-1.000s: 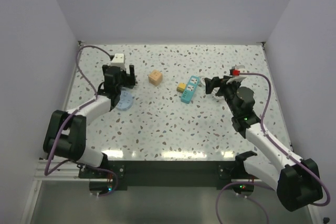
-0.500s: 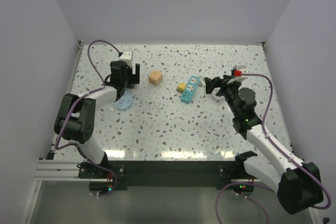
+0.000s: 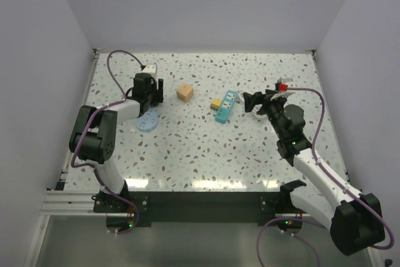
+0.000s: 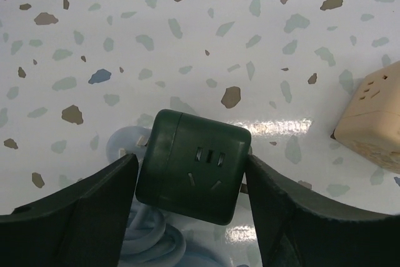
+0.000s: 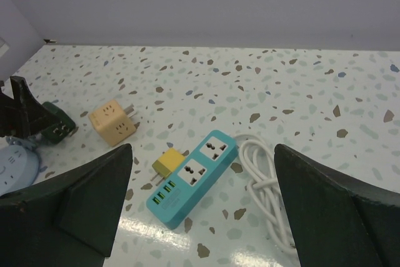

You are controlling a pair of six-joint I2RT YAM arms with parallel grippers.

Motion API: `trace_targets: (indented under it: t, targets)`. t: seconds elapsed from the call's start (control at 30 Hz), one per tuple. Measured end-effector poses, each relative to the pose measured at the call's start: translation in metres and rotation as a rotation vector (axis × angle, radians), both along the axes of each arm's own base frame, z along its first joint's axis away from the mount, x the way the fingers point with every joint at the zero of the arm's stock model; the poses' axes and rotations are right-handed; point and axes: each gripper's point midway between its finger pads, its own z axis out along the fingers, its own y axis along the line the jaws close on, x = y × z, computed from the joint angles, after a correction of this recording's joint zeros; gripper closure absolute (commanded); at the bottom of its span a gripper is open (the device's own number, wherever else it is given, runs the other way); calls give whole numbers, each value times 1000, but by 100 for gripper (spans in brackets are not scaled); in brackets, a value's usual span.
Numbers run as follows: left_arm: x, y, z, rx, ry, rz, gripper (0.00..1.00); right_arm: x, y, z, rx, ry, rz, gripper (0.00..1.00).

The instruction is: Insert the plug

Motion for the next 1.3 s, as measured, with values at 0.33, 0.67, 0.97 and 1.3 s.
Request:
trace_targets:
  t: [0.33,0.67,0.97,1.3]
  targets:
    - [2,-7,-3,-11,29,-36,95,0,0,-1,3,6,2,1]
    - [-44,-40,19,-97,-12,-280,100,10,25,-2,-14,84,117,1]
    - [-77,-93,92,-138,-263,-592,100,4,79,-13,61,194,405,2]
    - [-145,-193,129,-100,-422,-967,100,-16,119,3,262,283,644,2]
